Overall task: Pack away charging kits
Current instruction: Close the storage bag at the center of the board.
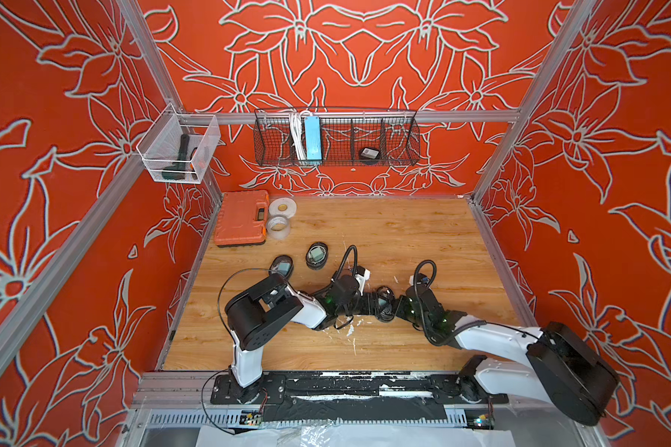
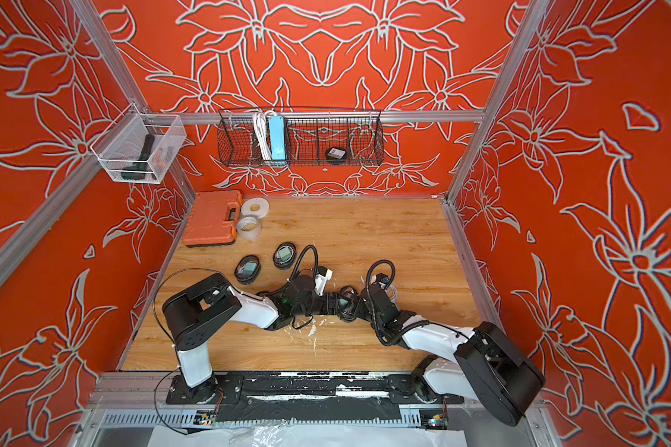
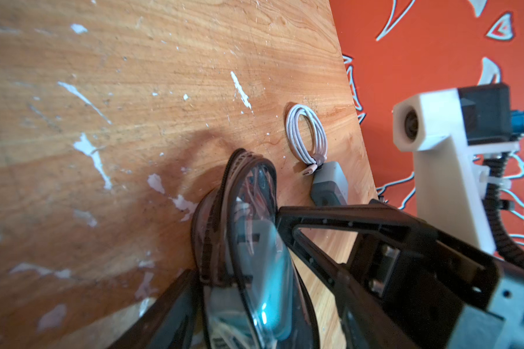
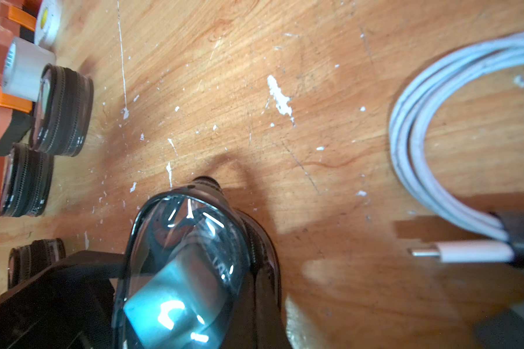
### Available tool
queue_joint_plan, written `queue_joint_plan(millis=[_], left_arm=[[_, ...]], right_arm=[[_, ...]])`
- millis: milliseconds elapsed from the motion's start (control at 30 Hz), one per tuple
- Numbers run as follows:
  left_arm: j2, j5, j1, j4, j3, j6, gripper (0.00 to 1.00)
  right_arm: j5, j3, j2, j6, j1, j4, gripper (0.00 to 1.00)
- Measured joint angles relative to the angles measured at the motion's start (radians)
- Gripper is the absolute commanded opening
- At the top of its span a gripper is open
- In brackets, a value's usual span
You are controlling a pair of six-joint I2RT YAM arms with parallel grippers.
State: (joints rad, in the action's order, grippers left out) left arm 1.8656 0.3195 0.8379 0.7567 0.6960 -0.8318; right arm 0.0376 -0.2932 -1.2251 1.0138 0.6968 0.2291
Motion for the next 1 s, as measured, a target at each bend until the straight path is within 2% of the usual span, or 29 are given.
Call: queue_joint_plan(millis=[500,1000], left_arm=[[0.000,-0.002,0.008,-0.007,0.000,-0.018,0.69],[0.084,0.078,0.007,-0.013,0.095,-0.017,0.63]], right_arm=[[-0.058,0.093,0.050,-0.008,-0.058,0.099,0.00],[-0.092,0.061,-0.120,-0.015,-0.070,0.256,0.00]])
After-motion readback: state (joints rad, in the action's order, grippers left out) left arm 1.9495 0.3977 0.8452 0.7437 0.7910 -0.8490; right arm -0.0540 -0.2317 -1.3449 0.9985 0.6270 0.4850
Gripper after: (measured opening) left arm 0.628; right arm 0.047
